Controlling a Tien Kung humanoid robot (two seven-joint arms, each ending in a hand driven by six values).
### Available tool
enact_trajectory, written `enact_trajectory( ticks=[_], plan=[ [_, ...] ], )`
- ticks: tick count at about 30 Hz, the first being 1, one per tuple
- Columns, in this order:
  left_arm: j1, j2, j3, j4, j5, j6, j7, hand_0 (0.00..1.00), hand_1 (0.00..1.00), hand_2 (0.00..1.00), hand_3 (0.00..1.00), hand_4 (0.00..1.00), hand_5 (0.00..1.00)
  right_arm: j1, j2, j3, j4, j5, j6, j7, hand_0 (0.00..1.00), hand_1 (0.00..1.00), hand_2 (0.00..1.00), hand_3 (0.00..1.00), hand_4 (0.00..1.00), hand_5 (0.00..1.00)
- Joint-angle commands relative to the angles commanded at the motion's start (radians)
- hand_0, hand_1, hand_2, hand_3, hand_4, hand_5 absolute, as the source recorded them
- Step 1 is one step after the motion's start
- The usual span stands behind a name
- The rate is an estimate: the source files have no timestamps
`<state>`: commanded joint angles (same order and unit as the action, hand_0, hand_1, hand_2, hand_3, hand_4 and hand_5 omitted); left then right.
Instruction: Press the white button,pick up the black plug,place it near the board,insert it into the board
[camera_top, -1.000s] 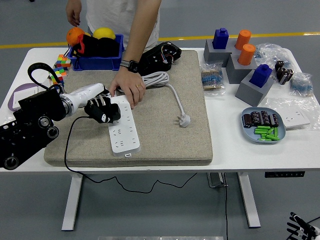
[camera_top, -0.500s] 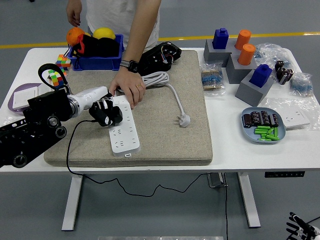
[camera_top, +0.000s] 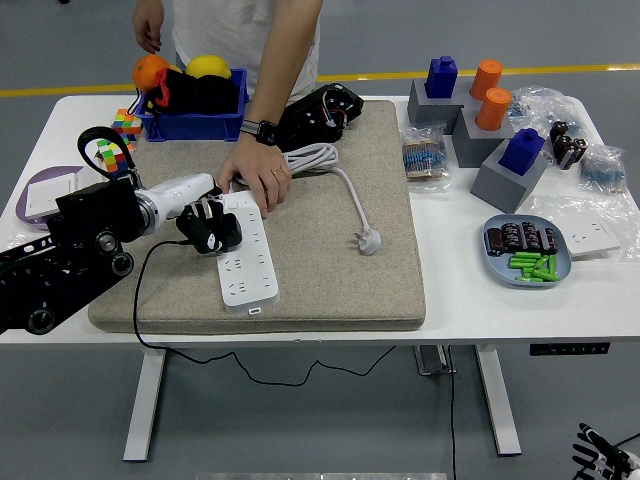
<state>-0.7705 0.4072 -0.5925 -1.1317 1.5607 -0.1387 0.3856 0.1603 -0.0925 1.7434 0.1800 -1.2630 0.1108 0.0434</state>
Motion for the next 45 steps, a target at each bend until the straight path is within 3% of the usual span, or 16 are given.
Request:
enact_trajectory(
  ticks=[29, 42, 45],
  plan=[
    [-0.056, -0.044, 0.099, 0.028, 0.047, -0.012, 0.06, 0.379, 0.302, 0.332, 0.407, 0.708, 0.002, -0.004, 0.0, 0.0, 0.0, -0.001, -0.001, 0.0, 0.777, 0.664, 0.643, 0.624, 0.714, 0.469],
    [-0.101, -0.055, 0.134, 0.04, 0.021, -0.013, 0.083, 0.356, 0.283, 0.316, 0.382, 0.695, 0.002, -0.003, -0.001, 0.002, 0.0, 0.0, -0.001, 0.001, 0.777, 0.663, 0.643, 0.624, 0.714, 0.468],
    [-0.108, -0.057, 0.14, 0.046, 0.007, -0.03, 0.098, 0.356, 0.283, 0.316, 0.382, 0.695, 0.002, -0.002, 0.0, 0.001, 0.0, -0.005, 0.0, 0.002, 0.777, 0.663, 0.643, 0.624, 0.714, 0.468]
  ],
)
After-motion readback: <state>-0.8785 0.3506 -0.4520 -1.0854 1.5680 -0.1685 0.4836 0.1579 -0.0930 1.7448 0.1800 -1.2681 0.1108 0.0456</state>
